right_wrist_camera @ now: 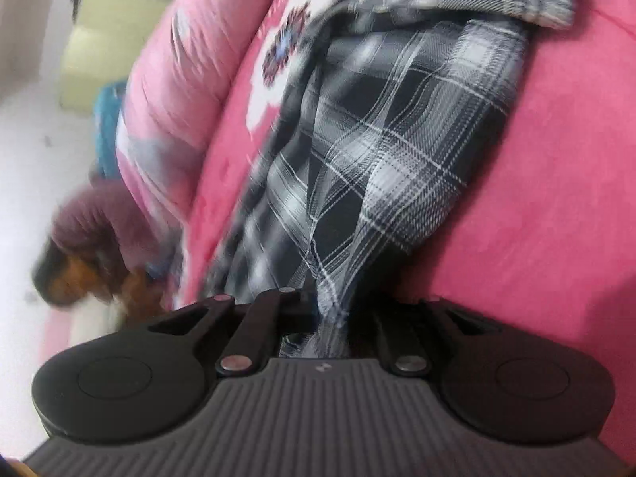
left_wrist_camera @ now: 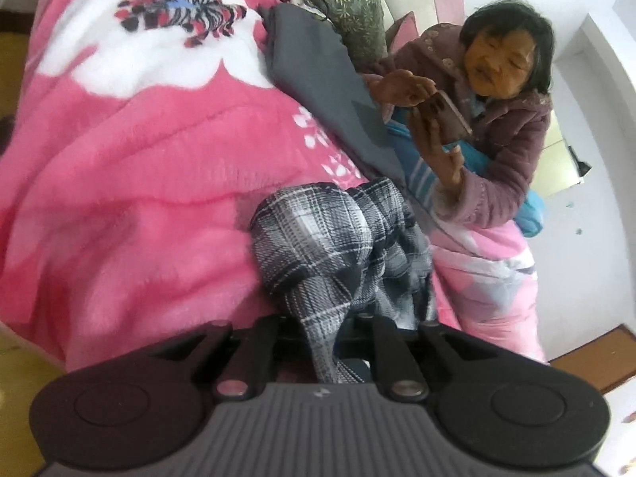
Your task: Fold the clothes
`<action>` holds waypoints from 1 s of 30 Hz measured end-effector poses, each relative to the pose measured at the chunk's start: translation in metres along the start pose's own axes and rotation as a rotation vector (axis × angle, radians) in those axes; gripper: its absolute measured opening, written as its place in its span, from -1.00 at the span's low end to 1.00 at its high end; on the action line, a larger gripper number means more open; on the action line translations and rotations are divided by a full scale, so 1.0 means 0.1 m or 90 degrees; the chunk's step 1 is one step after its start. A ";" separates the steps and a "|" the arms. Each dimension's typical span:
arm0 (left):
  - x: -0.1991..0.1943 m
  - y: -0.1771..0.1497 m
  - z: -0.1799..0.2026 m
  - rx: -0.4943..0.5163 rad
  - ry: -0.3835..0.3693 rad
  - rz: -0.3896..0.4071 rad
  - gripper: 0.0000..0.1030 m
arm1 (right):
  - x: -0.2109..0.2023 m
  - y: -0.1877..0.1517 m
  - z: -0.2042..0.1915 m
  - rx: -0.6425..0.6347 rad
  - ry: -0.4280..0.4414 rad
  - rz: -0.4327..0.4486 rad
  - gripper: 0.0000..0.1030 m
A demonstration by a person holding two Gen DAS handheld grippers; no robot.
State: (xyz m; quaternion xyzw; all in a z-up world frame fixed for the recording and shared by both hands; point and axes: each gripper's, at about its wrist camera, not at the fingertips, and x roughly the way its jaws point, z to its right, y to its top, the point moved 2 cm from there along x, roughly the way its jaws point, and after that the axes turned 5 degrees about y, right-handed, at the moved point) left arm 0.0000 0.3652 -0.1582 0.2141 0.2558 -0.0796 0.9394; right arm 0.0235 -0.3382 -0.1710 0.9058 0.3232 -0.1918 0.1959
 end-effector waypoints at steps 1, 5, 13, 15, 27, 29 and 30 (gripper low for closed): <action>-0.02 0.02 0.00 0.005 -0.004 -0.004 -0.65 | -0.03 0.03 -0.04 -0.018 -0.008 -0.016 -0.75; -0.32 0.10 0.01 0.019 0.008 0.023 -0.09 | -0.36 0.19 -0.26 -0.139 -0.125 -0.071 0.04; -0.07 0.28 0.40 0.180 0.115 0.036 0.44 | -0.42 0.43 -1.60 -0.418 -0.125 -0.105 0.10; 0.00 0.33 0.51 0.223 0.143 0.038 0.45 | 0.04 0.31 -2.05 -0.503 -0.018 -0.130 0.09; 0.39 0.33 0.77 0.334 0.174 0.062 0.17 | 3.17 -1.39 -3.14 -0.875 0.199 -0.405 0.07; 0.36 0.29 0.79 0.355 0.175 0.077 0.00 | 3.39 -1.57 -3.19 -0.905 0.216 -0.436 0.08; 0.34 0.28 0.80 0.363 0.174 0.085 -0.15 | 3.44 -1.63 -3.20 -0.918 0.215 -0.445 0.08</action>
